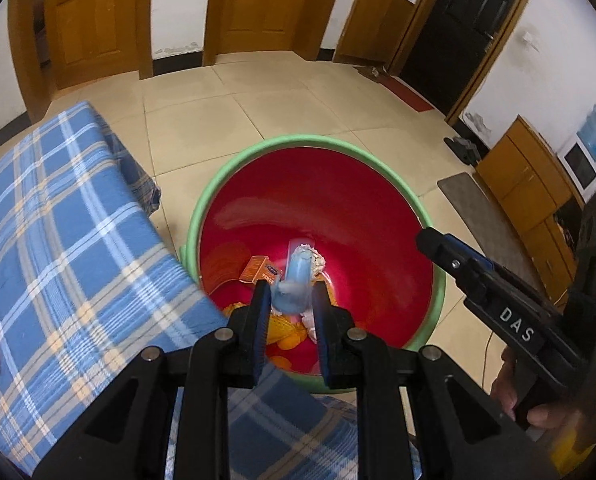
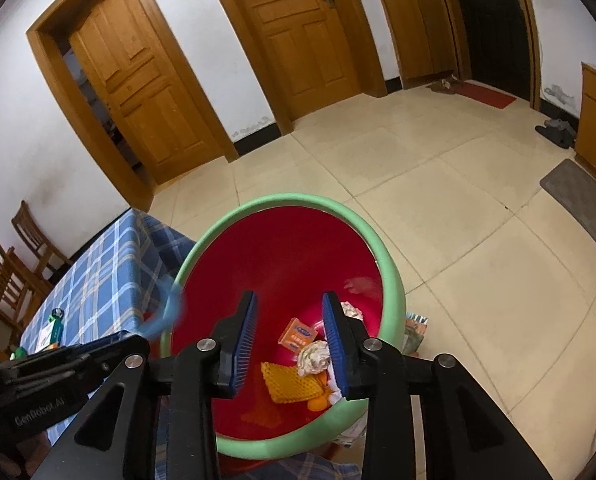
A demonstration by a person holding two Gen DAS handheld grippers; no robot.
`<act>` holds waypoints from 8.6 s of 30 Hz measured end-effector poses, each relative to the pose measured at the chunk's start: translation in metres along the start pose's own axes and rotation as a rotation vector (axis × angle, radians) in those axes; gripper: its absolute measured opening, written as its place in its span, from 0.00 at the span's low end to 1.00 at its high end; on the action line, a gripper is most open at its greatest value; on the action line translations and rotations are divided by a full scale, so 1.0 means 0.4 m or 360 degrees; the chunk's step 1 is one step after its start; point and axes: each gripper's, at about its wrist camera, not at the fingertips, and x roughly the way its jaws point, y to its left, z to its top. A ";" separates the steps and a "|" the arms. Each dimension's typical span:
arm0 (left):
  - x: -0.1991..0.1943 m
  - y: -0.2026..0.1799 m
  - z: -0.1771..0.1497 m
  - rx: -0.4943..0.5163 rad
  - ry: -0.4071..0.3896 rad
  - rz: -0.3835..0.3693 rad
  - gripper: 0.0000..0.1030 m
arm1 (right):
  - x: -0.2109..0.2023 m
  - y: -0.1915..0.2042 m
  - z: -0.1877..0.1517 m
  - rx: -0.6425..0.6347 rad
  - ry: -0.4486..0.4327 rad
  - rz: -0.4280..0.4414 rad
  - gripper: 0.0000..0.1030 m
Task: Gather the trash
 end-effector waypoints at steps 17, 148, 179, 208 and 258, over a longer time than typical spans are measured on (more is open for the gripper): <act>-0.059 0.071 -0.011 -0.0142 -0.0073 0.0116 0.37 | 0.026 0.029 0.016 -0.0043 0.0077 0.0048 0.49; -0.433 0.781 -0.451 -0.1187 -0.0346 0.0768 0.55 | 0.229 0.818 -0.238 -0.1048 0.0409 0.0455 0.74; -0.497 0.814 -0.560 -0.1313 -0.0374 0.0808 0.55 | 0.161 0.991 -0.323 -0.1272 0.0545 0.0911 0.75; -0.489 0.762 -0.523 -0.1236 -0.0388 0.0790 0.55 | 0.210 1.011 -0.338 -0.1409 0.0585 0.0826 0.37; -0.272 0.244 -0.107 -0.0339 -0.0295 0.0382 0.55 | -0.019 0.220 -0.027 -0.0344 0.0186 0.0199 0.38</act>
